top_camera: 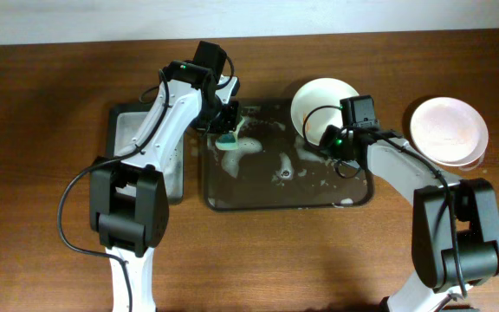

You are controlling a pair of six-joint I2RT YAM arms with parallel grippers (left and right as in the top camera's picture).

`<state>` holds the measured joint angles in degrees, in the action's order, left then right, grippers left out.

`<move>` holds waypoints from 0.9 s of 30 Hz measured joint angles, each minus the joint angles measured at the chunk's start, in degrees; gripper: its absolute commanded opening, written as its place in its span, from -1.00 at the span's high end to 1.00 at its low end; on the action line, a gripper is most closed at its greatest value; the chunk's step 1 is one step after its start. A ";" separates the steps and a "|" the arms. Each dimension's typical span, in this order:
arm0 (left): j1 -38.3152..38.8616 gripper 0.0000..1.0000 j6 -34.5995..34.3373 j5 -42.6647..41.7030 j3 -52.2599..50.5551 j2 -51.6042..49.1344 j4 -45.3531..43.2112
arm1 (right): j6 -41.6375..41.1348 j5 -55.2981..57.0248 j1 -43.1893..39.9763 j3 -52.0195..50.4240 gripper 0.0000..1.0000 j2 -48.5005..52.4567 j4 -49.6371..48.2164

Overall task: Clean dirty plates on tray and stack at the side
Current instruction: 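Move the right gripper back to the tray and grasp the next plate's rim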

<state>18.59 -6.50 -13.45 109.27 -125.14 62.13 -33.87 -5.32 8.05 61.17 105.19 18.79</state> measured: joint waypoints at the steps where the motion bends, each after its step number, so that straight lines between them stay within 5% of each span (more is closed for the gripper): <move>1: 0.00 0.99 0.00 0.00 0.00 0.00 0.00 | -0.63 0.15 0.00 0.00 0.21 0.00 -0.17; 12: 0.00 0.99 0.00 0.00 0.00 0.00 -0.02 | -4.66 2.84 0.00 0.00 0.21 2.05 -0.92; 16: 0.00 0.99 0.00 0.00 0.00 0.00 0.00 | -5.31 1.92 -0.02 0.26 0.54 2.29 -0.24; 19: 0.00 0.99 0.00 0.02 0.00 0.00 0.00 | -5.42 -2.01 -0.07 0.35 0.57 2.29 1.68; 24: 0.00 0.99 0.00 0.00 0.00 0.00 0.00 | -5.46 -10.67 0.74 0.55 0.56 1.90 7.26; 27: 0.00 0.99 0.00 0.02 0.00 0.00 -0.02 | -5.05 -12.61 2.10 0.44 0.34 1.33 8.26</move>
<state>18.59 -6.50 -13.43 109.27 -125.14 62.11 -38.92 -17.93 10.15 61.60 106.52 27.05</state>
